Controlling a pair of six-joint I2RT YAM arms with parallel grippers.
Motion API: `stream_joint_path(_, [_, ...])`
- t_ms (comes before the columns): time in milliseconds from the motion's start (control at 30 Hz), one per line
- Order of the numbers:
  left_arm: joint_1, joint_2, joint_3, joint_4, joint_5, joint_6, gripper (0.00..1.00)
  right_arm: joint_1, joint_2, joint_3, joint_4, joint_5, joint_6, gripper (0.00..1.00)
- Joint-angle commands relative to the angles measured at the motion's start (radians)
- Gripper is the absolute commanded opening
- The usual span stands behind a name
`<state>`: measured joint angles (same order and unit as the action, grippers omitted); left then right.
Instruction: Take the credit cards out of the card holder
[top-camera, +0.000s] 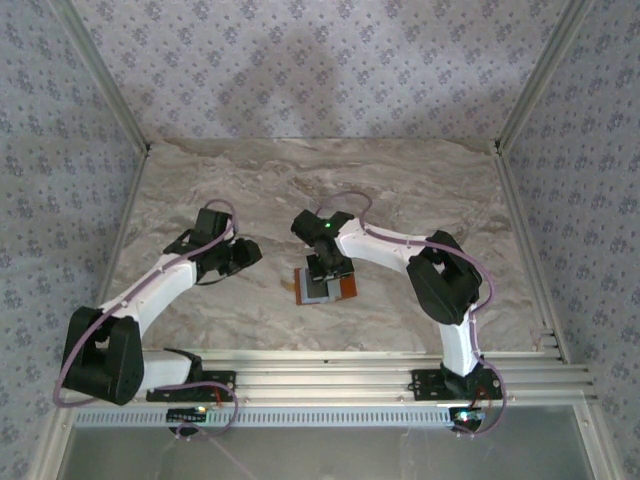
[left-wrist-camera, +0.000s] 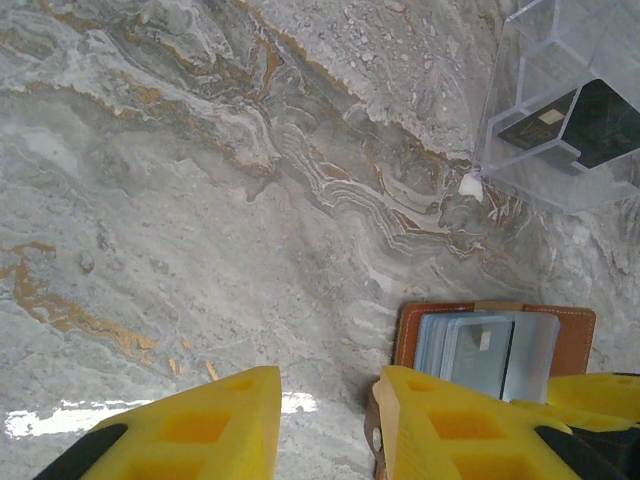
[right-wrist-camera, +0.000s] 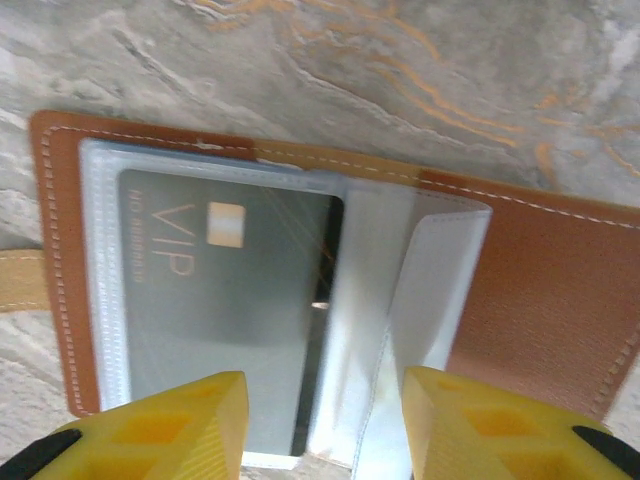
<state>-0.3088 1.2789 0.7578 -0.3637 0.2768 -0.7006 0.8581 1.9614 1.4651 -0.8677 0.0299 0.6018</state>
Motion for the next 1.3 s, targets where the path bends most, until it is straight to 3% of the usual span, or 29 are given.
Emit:
stream_joint_path(0, [-0.029, 0.017, 0.065, -0.014, -0.002, 0.012, 0.32, 0.007, -0.029, 0.021, -0.086, 0.072, 0.002, 0.47])
stream_joint_path(400, [-0.219, 0.160, 0.241, -0.106, -0.084, 0.029, 0.32, -0.042, -0.077, -0.047, -0.095, 0.113, -0.009, 0.48])
stream_joint_path(633, [-0.324, 0.277, 0.321, -0.159, -0.104, 0.004, 0.32, -0.081, -0.114, -0.148, 0.000, 0.010, -0.006, 0.46])
stream_joint_path(1033, [-0.367, 0.389, 0.302, -0.139, -0.053, -0.044, 0.29, -0.096, -0.180, -0.264, 0.115, -0.114, 0.019, 0.28])
stream_joint_path(1267, [-0.368, 0.433, 0.313, -0.156, -0.056, -0.036, 0.28, -0.115, -0.218, -0.318, 0.106, -0.098, 0.045, 0.34])
